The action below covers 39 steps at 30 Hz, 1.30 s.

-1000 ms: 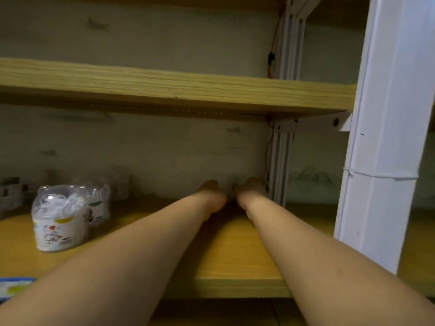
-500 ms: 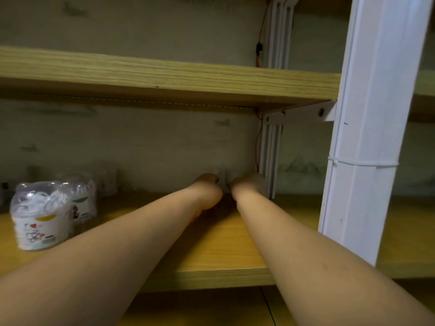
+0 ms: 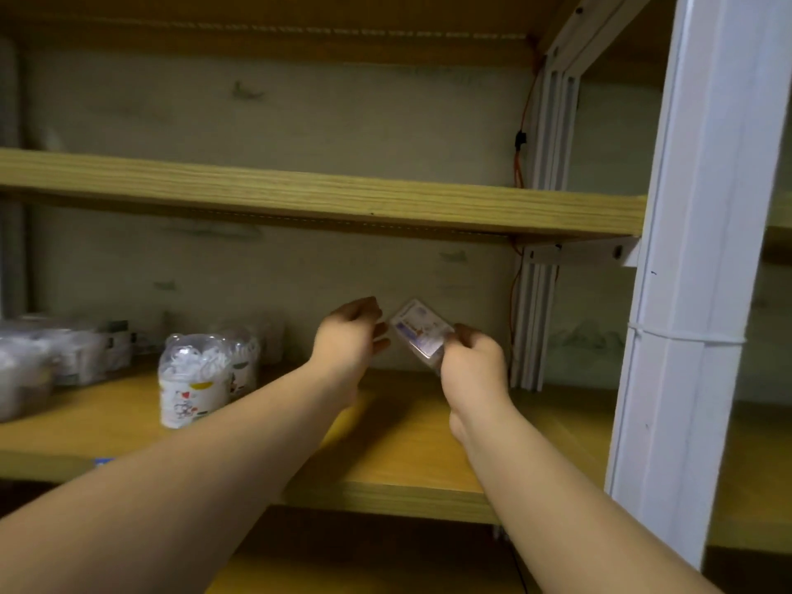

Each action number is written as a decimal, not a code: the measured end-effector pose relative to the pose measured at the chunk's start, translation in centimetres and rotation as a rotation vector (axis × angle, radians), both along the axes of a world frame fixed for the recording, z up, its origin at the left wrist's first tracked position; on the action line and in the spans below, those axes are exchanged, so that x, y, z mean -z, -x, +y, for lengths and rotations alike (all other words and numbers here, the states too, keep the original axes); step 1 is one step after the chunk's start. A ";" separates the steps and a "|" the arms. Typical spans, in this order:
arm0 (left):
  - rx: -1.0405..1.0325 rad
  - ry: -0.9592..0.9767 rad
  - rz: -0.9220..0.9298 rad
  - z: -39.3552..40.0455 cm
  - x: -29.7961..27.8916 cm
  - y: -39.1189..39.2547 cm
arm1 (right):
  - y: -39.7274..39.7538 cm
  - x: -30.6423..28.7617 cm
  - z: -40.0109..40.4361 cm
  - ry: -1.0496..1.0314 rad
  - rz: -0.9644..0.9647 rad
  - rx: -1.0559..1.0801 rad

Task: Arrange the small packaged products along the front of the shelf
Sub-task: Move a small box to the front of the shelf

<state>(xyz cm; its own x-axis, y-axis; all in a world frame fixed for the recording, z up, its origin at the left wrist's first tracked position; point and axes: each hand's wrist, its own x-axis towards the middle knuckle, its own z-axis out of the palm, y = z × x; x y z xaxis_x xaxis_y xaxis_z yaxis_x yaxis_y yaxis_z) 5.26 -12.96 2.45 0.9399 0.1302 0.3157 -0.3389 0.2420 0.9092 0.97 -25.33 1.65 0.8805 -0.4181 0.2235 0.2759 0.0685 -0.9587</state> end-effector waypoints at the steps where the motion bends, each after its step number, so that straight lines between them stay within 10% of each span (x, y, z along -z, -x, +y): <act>1: -0.015 -0.033 -0.003 0.7 -0.1 0.5 | 0.1 0.2 0.4 0.036 -0.025 -0.006; 20: -0.269 -0.392 -0.280 22.8 -2.8 9.6 | 6.9 -2.7 21.8 0.406 -0.429 0.269; 39: -0.417 -0.371 -0.007 56.3 2.9 7.0 | 1.0 2.4 54.5 0.628 -0.216 -0.058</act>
